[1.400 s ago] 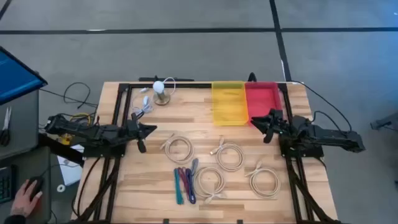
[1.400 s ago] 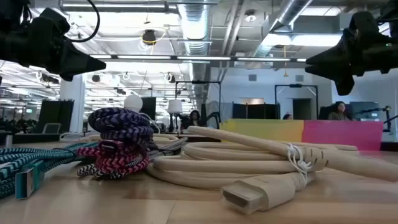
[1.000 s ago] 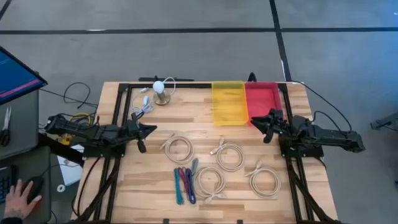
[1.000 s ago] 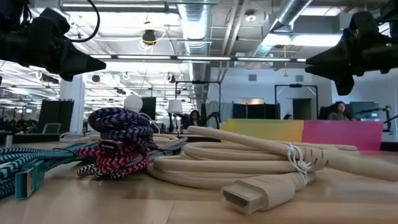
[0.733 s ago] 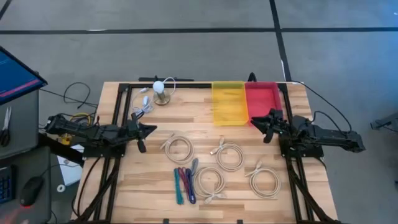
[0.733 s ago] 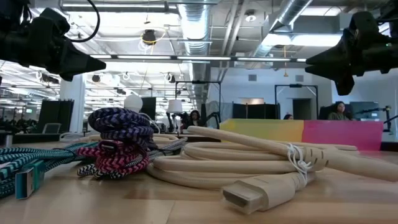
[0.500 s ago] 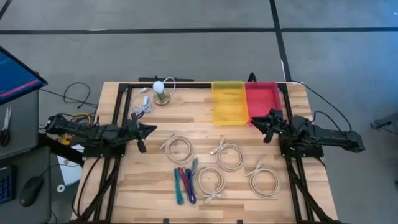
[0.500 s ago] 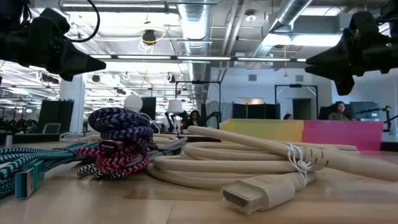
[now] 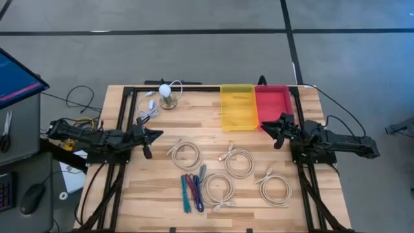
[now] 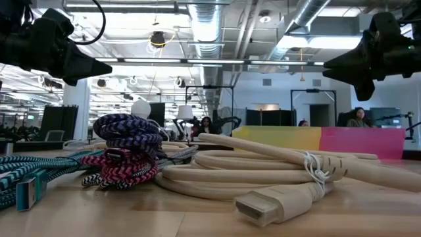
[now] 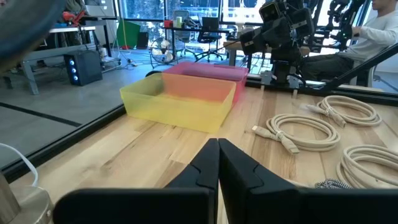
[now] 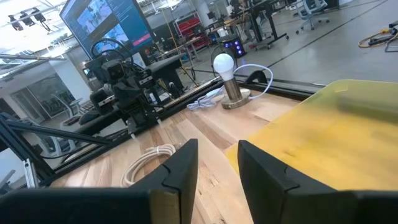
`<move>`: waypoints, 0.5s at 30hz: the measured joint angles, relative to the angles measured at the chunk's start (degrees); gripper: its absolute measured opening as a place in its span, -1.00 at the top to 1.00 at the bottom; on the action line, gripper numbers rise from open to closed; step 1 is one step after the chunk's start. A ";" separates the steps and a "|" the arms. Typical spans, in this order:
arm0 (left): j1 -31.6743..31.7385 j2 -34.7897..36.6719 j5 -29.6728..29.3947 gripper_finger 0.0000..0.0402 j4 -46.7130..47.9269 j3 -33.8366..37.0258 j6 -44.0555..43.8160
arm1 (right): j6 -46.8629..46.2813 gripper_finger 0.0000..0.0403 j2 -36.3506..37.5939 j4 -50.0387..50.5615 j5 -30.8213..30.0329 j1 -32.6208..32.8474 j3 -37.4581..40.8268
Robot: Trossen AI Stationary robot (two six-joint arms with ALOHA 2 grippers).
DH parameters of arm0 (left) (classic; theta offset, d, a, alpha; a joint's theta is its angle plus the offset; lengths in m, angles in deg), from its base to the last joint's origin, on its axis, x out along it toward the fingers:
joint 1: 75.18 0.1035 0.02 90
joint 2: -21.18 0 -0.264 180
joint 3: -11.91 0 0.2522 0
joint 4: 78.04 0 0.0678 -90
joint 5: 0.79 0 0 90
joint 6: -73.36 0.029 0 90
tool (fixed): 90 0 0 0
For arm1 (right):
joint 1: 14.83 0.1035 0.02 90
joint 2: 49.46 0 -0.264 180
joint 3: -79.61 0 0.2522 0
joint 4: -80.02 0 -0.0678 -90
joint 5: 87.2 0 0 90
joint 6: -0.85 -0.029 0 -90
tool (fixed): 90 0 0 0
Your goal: Pick & Place USB Port
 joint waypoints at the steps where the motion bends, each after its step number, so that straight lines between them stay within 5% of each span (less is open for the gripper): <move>1: 0.01 -0.01 -0.01 0.97 0.00 0.00 0.00 | 0.00 0.47 -0.01 0.00 0.00 0.01 0.00; 8: 0.00 -0.02 -0.06 0.97 0.00 0.00 10.52 | 0.00 0.47 -0.01 -0.01 0.00 0.01 -0.01; 15: 0.00 0.00 -0.04 0.97 0.00 0.00 10.82 | 1.46 0.47 0.00 -0.16 -1.51 -0.43 0.01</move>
